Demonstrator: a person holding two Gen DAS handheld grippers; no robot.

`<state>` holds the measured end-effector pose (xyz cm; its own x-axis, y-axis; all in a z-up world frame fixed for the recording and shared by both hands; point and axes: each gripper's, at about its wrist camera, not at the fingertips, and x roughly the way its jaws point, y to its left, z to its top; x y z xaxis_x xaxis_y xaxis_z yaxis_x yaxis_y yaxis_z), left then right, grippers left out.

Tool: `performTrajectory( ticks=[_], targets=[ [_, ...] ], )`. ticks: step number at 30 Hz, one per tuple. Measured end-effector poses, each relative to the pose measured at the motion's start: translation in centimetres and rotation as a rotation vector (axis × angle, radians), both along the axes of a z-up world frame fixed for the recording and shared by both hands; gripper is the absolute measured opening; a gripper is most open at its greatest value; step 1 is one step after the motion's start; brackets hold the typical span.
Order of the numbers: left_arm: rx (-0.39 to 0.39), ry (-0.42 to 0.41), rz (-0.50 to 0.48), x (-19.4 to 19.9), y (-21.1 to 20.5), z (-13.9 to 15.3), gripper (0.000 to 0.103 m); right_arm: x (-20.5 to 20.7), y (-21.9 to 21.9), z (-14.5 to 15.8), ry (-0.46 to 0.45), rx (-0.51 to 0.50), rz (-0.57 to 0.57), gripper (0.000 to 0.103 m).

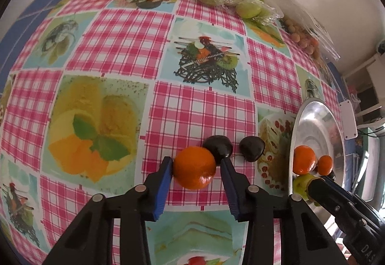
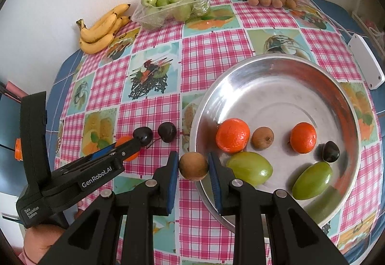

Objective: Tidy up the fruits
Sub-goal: 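Grasp a small brown round fruit with the right tool while the left tool grasps an orange, then carry the brown fruit and orange over the steel bowl with both tools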

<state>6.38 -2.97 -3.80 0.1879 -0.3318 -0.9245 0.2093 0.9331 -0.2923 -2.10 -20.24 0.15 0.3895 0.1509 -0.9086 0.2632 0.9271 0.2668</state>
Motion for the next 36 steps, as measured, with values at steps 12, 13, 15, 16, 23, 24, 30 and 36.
performTrajectory(
  ticks=[12, 13, 15, 16, 23, 24, 30, 36],
  targets=[
    [-0.043, 0.031, 0.034, 0.1, 1.0, -0.6, 0.043, -0.1, -0.3, 0.1, -0.005, 0.013, -0.001, 0.026],
    [-0.044, 0.031, 0.033, 0.1, 0.9, -0.6, 0.043, -0.1, -0.3, 0.1, -0.004, 0.014, -0.001, 0.026],
    [-0.037, 0.027, 0.027, 0.0, 0.8, -0.5, 0.043, -0.1, -0.4, 0.1, -0.004, 0.015, -0.002, 0.026],
    [-0.032, 0.024, 0.024, -0.1, 0.7, -0.5, 0.042, -0.2, -0.4, 0.2, -0.004, 0.016, -0.002, 0.026],
    [-0.039, -0.016, 0.026, 0.0, 0.5, 0.8, 0.039, -0.3, -0.6, 0.2, -0.008, 0.023, -0.011, 0.026],
    [-0.044, -0.026, 0.027, 0.1, 0.6, 1.2, 0.039, -0.3, -0.7, 0.3, -0.009, 0.024, -0.012, 0.026],
    [-0.071, -0.053, 0.027, 0.1, 0.5, 2.3, 0.039, -0.4, -1.6, 0.0, 0.003, 0.026, -0.048, 0.026],
    [-0.096, -0.094, -0.033, -0.8, -1.4, 3.9, 0.039, -1.2, -5.3, 0.1, 0.004, 0.007, -0.167, 0.026]
  ],
)
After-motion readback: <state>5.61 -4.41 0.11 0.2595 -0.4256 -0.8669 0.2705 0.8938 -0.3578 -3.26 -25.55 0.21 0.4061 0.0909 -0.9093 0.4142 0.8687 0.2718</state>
